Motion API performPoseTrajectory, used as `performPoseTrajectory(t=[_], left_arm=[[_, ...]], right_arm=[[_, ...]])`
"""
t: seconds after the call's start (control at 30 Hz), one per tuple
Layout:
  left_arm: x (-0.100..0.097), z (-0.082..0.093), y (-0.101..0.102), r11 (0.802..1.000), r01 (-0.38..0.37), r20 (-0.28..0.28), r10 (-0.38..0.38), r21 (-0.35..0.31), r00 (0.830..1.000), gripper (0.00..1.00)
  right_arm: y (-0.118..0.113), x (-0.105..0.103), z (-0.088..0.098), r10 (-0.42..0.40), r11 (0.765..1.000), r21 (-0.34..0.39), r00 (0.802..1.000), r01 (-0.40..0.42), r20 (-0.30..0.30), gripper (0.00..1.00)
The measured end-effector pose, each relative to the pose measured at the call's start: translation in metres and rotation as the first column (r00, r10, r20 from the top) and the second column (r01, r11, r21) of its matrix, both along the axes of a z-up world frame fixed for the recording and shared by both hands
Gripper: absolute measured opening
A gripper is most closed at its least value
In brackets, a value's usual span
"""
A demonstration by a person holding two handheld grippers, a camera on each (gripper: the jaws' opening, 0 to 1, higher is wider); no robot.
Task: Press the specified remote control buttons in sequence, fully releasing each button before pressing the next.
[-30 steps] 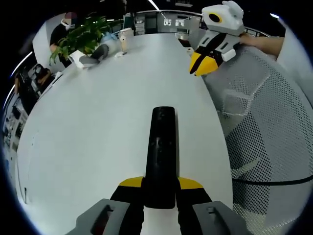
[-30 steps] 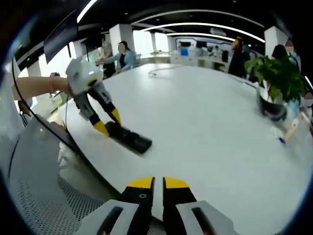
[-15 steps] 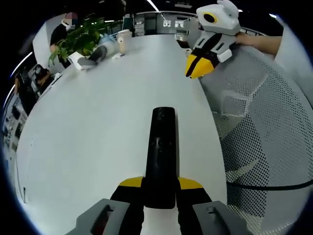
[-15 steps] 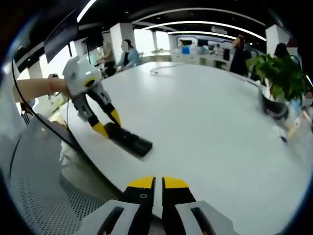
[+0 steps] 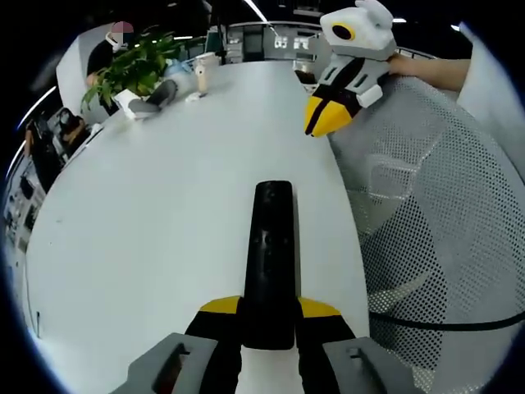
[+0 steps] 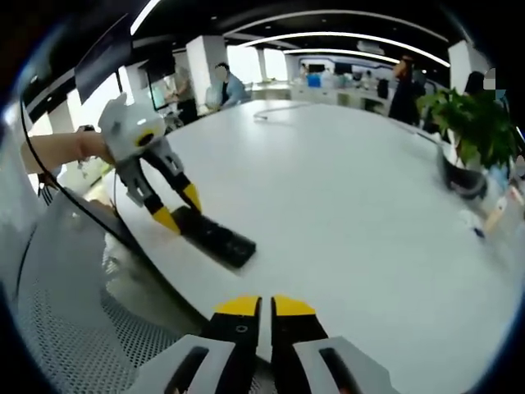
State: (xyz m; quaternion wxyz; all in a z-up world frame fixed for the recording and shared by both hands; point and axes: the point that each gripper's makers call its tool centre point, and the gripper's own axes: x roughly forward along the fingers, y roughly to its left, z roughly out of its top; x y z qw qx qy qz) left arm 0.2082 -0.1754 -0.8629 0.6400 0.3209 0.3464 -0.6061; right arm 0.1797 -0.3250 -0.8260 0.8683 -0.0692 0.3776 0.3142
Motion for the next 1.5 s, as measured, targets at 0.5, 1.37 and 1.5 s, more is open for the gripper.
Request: performPoseTrajectory(t=[0.5,1.37,1.5], left_arm=[[-0.013,0.0,-0.003,1.0,0.021,-0.008,-0.021,-0.001,1.0,0.23],[-0.023,0.0,-0.005,0.999,0.036,-0.012,-0.037,-0.029,0.999,0.23],[-0.023,0.0,-0.005,0.999,0.028,-0.016,-0.029,-0.045,0.999,0.23]], right_arm=[[0.001,-0.003,-0.002,0.013,1.0,0.0,1.0,-0.013,-0.018,0.0],[0.005,-0.006,-0.004,0.052,0.998,-0.016,0.998,-0.053,-0.021,0.0],[0.006,-0.008,-0.006,0.069,0.997,-0.026,0.997,-0.07,-0.035,0.0]])
